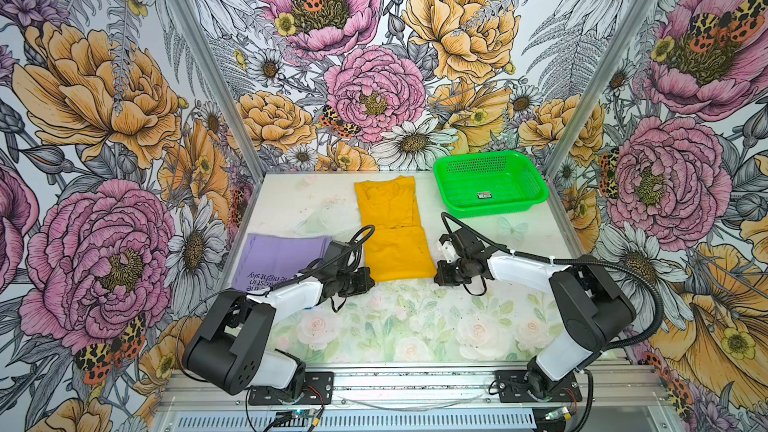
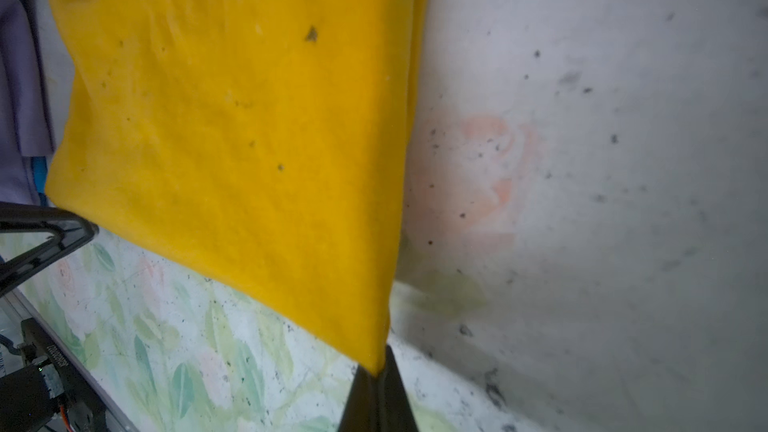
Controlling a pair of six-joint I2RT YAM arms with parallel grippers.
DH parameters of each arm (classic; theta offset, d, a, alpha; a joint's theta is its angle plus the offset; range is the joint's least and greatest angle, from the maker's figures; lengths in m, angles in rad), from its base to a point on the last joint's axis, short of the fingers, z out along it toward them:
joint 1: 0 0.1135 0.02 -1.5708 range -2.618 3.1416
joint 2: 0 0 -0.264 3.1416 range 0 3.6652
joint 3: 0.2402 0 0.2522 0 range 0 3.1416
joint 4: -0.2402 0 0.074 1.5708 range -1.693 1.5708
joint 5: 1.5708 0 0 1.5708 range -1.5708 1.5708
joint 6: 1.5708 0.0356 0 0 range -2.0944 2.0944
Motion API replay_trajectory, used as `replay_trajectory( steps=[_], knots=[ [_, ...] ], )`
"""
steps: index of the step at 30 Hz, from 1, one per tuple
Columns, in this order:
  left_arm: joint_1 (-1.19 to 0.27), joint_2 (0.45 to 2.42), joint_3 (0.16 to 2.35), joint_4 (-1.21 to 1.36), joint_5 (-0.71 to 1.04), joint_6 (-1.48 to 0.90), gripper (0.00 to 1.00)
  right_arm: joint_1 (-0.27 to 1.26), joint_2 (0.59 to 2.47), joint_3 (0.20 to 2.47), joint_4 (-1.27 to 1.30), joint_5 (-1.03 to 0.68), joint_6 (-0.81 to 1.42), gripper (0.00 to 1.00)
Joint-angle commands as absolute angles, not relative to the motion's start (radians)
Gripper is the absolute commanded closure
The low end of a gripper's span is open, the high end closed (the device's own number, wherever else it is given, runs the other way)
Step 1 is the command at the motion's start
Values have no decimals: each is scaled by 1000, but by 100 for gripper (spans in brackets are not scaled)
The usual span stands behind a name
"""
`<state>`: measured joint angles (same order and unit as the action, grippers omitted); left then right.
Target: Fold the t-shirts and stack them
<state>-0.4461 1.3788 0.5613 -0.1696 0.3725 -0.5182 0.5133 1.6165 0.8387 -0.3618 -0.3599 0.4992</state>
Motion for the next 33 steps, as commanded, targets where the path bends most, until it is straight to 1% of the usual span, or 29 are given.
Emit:
replay_trajectory(
  steps=[1, 5, 9, 12, 16, 17, 18, 19, 20, 21, 22, 23, 25, 28, 30, 33],
  knots=[
    [-488, 1316, 525, -207, 315, -534, 100, 524, 1540, 786, -362, -343, 497, 100],
    [-568, 1245, 474, -207, 279, -602, 100, 533, 1475, 747, -372, -372, 496, 100],
    [-698, 1158, 392, -209, 221, -716, 100, 570, 1339, 679, -450, -381, 500, 100],
    [-839, 1061, 326, -224, 164, -837, 100, 625, 1183, 595, -508, -374, 543, 100],
    [-1022, 863, 264, -323, 47, -1002, 100, 728, 952, 512, -562, -385, 625, 99],
    [-1043, 818, 256, -353, 24, -1025, 93, 740, 900, 500, -569, -381, 646, 88],
    [-1054, 758, 252, -385, 12, -1040, 71, 744, 849, 494, -581, -369, 666, 73],
    [-1051, 704, 256, -421, 4, -1042, 45, 743, 803, 498, -590, -348, 676, 55],
    [-1050, 661, 265, -455, -4, -1036, 23, 742, 777, 506, -593, -325, 675, 37],
    [-1038, 619, 281, -486, -18, -1020, 3, 740, 766, 522, -592, -301, 668, 22],
    [-1017, 587, 299, -508, -22, -995, 1, 738, 778, 546, -591, -280, 650, 13],
    [-990, 569, 313, -525, -13, -969, 2, 732, 801, 572, -591, -267, 628, 8],
    [-877, 562, 342, -523, 67, -906, 1, 717, 914, 639, -589, -264, 580, 1],
    [-693, 612, 366, -463, 249, -820, 1, 702, 1100, 742, -585, -234, 539, 1],
    [-597, 665, 393, -434, 312, -764, 1, 698, 1204, 796, -576, -195, 530, 1],
    [-513, 788, 444, -356, 384, -707, 1, 688, 1297, 846, -540, -148, 536, 1]
  ],
)
